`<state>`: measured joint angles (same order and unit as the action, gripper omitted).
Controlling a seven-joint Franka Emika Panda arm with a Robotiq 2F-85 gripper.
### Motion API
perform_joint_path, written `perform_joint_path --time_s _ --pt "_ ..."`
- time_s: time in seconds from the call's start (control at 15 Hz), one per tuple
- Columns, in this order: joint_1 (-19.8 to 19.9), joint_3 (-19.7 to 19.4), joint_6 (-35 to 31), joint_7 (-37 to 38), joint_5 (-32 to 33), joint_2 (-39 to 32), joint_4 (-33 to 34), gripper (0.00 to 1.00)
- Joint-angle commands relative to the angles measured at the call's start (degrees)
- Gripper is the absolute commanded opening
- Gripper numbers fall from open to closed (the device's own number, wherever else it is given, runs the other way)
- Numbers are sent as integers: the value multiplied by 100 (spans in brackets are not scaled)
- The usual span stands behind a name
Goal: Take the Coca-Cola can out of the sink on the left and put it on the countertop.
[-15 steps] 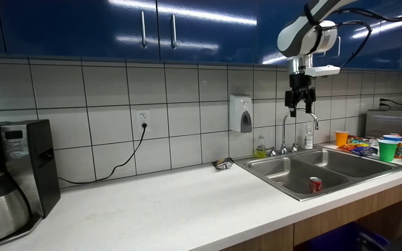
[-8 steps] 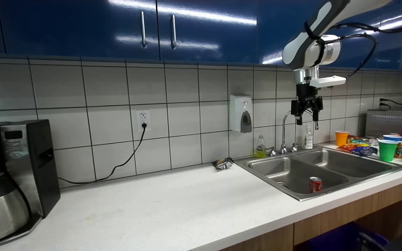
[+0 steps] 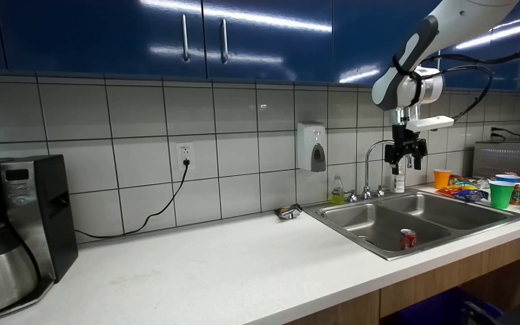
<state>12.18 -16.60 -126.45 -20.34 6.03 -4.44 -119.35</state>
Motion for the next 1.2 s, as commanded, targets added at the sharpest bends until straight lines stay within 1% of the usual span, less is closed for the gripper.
perform_joint_path --time_s 0.0,0.33,0.6,1.13 --pt "266 46 -186 13 -197 -639 487 100" --pt "544 113 -464 44 -397 -1487 998 100" --pt "697 183 -547 117 -470 -2111 1407 100" --pt "873 284 -665 339 -449 -2941 2005 100"
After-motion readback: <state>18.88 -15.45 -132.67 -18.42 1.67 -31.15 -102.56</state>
